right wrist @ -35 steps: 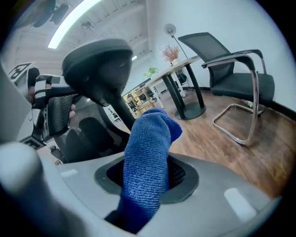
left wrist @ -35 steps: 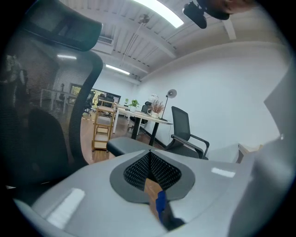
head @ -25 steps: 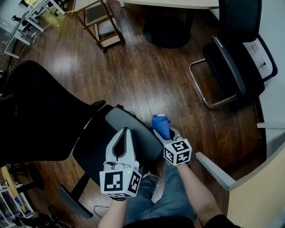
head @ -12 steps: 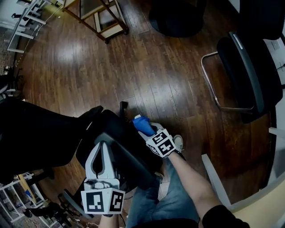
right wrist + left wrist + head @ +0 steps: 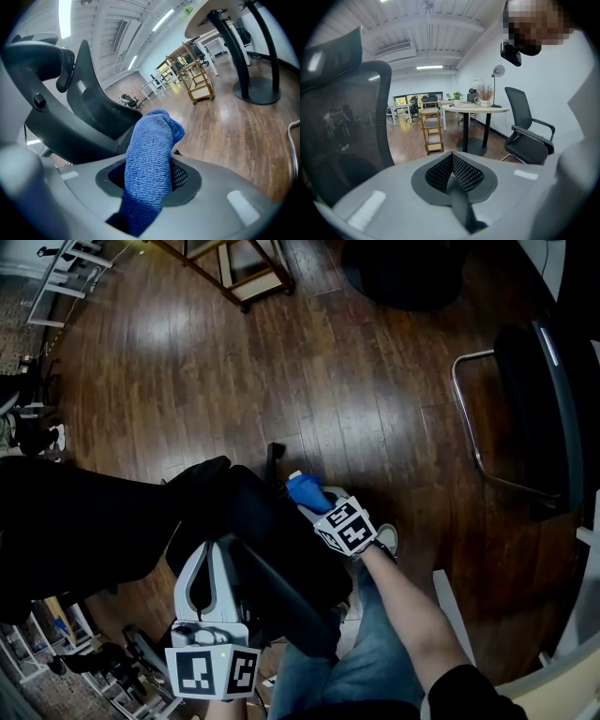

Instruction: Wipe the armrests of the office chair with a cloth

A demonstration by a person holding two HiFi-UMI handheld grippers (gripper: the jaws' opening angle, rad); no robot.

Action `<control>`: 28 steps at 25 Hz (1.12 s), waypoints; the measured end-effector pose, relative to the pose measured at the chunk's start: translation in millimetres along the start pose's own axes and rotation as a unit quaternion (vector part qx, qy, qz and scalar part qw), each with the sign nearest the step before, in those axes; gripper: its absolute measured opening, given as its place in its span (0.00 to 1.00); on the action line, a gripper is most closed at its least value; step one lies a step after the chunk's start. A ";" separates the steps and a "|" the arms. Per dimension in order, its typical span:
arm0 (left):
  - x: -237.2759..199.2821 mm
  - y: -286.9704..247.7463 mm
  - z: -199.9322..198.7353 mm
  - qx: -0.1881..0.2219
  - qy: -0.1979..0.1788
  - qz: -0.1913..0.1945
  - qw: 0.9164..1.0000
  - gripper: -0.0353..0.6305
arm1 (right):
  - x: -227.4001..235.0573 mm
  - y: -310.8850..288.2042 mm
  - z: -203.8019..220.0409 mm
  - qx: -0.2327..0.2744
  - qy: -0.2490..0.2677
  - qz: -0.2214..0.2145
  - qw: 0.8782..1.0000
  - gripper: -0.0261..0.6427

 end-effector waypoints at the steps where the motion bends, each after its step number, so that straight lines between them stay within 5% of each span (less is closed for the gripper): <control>1: -1.4 -1.2 1.4 -0.003 0.002 -0.001 1.000 0.06 | -1.7 3.7 -2.1 0.003 0.001 -0.003 1.000 0.25; 23: 11.3 -4.5 30.0 -0.048 0.010 0.004 0.999 0.06 | -110.5 154.7 -74.1 0.096 0.049 -0.059 0.992 0.25; 28: 13.2 -0.6 30.5 -0.045 0.017 0.011 0.999 0.06 | -119.9 171.8 -79.2 0.100 0.051 -0.043 0.993 0.25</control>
Point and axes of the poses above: the fingertips, and each gripper's own axes: y backward along the fingers, x to its right, z out of its underside, the point moved 6 cm from there along y, backward along the fingers, and after that the axes turned 12 degrees about -x, right-handed, at the moved point
